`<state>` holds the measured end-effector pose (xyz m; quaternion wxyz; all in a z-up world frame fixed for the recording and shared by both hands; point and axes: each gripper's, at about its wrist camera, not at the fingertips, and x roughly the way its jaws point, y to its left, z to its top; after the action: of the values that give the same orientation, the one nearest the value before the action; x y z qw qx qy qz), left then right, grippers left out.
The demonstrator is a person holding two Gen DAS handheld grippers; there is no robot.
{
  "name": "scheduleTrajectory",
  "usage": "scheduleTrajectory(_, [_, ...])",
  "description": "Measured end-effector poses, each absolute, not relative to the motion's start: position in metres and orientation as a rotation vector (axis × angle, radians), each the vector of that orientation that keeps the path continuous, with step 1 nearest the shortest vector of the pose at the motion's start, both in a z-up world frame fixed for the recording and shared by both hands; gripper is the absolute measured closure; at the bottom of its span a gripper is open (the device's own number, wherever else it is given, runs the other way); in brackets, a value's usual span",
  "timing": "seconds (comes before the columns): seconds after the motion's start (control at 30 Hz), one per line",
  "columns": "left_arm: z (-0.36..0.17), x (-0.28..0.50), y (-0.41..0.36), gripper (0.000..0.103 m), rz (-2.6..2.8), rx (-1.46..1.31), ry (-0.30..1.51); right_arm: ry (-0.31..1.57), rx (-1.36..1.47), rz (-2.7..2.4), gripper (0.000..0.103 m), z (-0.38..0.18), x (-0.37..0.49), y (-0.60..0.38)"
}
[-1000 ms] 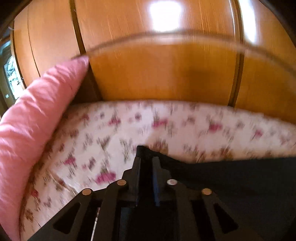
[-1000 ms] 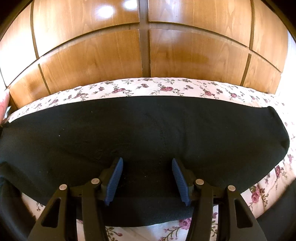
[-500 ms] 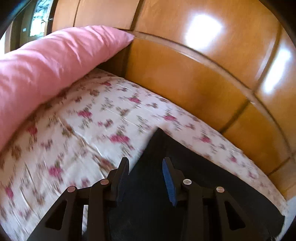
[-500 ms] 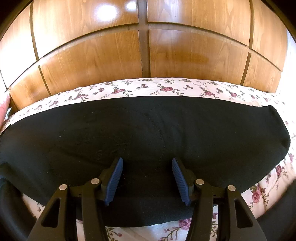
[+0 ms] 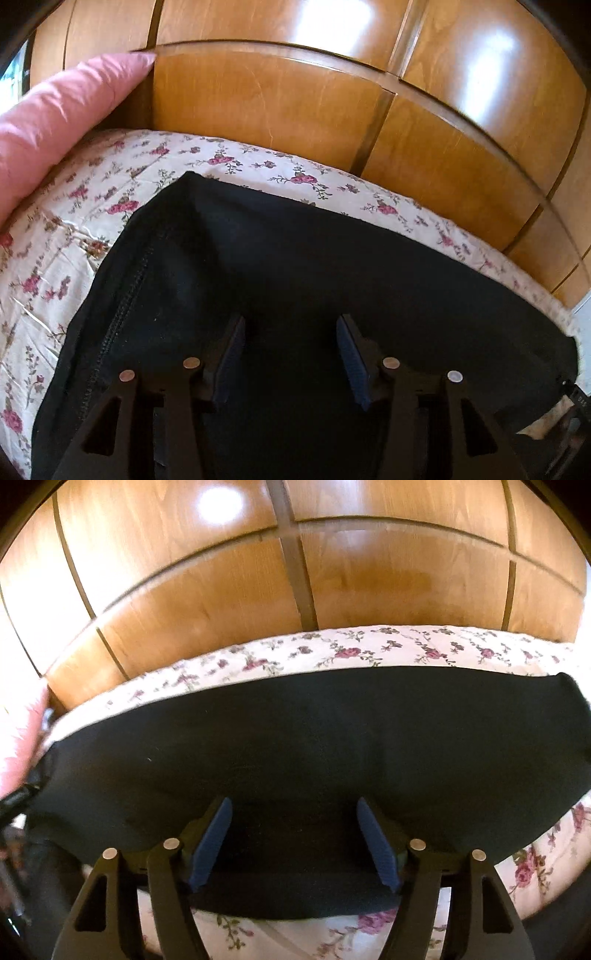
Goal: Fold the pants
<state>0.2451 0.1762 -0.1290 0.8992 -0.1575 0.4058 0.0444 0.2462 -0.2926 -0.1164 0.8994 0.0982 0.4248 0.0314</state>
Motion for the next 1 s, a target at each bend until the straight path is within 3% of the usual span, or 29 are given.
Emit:
scheduleTrajectory(0.17, [-0.116, 0.258, 0.193, 0.051, 0.120, -0.358, 0.797, 0.870, 0.275, -0.075, 0.032, -0.109, 0.252, -0.350])
scheduleTrajectory(0.57, [-0.119, 0.335, 0.235, 0.051, 0.258, -0.397, 0.892, 0.915, 0.561, -0.442, 0.032, -0.101, 0.286, -0.533])
scheduleTrajectory(0.77, [-0.121, 0.364, 0.242, 0.050, 0.351, -0.252, 0.914, 0.955, 0.407, -0.563, 0.026, -0.089, 0.322, -0.553])
scheduleTrajectory(0.87, [-0.126, 0.374, 0.245, 0.040, 0.379, -0.192, 0.934, 1.065, 0.377, -0.595, 0.026, -0.108, 0.339, -0.561])
scheduleTrajectory(1.0, [-0.136, 0.378, 0.261, 0.021, 0.395, -0.234, 0.928, 1.017, 0.400, -0.605, 0.028, -0.115, 0.336, -0.564])
